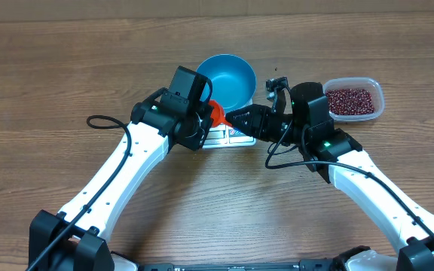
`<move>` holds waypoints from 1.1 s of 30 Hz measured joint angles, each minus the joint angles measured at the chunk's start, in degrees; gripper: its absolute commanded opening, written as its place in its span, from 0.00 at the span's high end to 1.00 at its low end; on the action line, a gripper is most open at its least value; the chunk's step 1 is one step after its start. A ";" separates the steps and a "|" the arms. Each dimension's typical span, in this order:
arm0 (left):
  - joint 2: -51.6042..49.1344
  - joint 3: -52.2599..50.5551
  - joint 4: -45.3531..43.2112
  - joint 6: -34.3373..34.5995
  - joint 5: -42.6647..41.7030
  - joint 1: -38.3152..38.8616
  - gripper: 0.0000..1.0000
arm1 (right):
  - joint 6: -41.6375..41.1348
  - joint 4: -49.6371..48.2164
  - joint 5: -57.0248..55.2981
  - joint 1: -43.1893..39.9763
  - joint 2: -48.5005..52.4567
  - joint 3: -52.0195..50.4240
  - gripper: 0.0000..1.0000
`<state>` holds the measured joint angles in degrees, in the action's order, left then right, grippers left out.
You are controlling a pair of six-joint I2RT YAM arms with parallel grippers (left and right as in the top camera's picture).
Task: Scoop item into bowl and weigh 150g on scale
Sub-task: 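Grasp the scoop handle with right gripper, release left gripper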
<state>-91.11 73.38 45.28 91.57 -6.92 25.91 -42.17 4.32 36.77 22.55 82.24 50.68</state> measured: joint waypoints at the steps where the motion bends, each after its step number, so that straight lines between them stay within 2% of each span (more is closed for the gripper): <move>1: 0.00 0.02 -0.28 0.00 -0.37 0.00 0.96 | -0.13 -0.02 0.00 0.00 0.00 0.00 0.61; 16: 0.00 0.00 -2.08 0.00 -2.08 -0.02 0.96 | -4.07 -1.29 -0.39 0.00 0.00 0.00 0.76; 29: 0.00 0.00 -2.54 0.44 -1.90 -0.04 0.95 | -7.10 -1.29 -1.22 0.00 0.00 0.00 0.77; 32: 0.00 0.00 -2.73 0.46 -1.90 -0.04 0.96 | -7.26 -1.31 -1.22 0.00 0.00 0.00 0.83; 33: 0.00 0.02 -2.82 0.46 -1.88 -0.04 0.95 | -7.26 -1.29 -1.22 0.00 0.00 0.00 0.87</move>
<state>-91.11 73.41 42.46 92.03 -8.80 25.87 -49.43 3.03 35.55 22.55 82.24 50.68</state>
